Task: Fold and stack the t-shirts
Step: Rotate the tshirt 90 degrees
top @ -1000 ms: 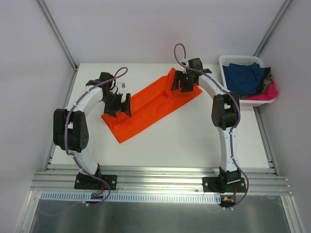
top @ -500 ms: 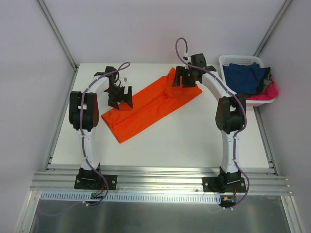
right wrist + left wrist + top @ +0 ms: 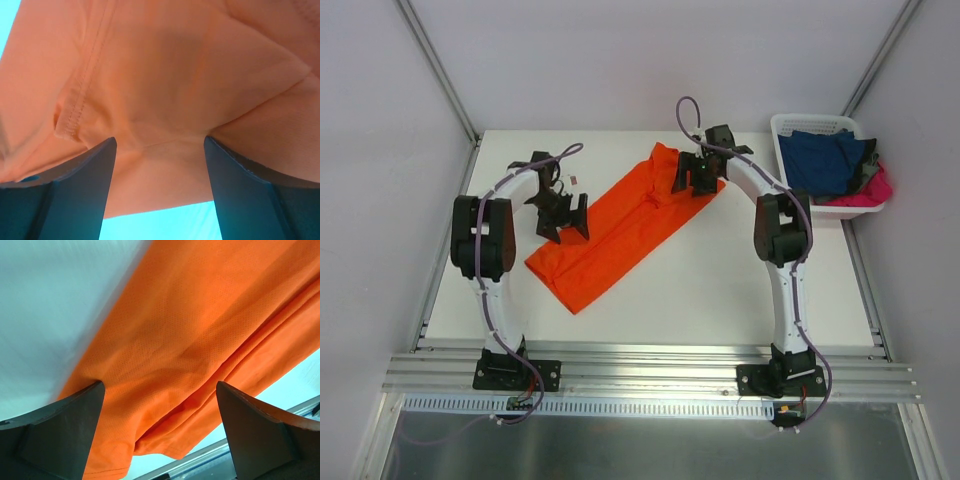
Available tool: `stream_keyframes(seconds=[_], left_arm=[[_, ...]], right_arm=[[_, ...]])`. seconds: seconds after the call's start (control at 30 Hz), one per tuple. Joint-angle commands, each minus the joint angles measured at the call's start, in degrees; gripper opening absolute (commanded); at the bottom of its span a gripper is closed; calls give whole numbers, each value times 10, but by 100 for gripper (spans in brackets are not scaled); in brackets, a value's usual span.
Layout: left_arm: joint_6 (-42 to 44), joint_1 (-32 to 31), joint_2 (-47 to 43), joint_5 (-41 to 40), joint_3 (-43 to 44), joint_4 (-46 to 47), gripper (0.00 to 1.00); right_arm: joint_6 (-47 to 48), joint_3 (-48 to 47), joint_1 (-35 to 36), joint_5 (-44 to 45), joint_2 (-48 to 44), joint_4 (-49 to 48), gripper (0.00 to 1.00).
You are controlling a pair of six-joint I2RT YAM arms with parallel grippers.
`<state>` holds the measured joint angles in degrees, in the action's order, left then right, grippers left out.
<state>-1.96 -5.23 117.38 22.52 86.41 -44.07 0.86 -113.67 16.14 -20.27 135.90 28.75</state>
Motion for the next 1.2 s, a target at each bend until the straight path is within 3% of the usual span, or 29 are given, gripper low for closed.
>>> stream_keyframes(seconds=[0.0,0.37,0.83,1.17], left_arm=[[6,-14,-41,7,-54,-24,96],[-6,-74,-87,36,-134,-21,96],[-29,-194,-65,53,-109,-10,96],[-21,-238,-80,9,-63,-14,97]], right_arm=[[-23,-37,3,-13,16,-9,75],[-50,-124,12,-29,77,-25,75],[-68,-208,32,-31,126,-51,75],[-35,-174,20,-26,73,-38,75]])
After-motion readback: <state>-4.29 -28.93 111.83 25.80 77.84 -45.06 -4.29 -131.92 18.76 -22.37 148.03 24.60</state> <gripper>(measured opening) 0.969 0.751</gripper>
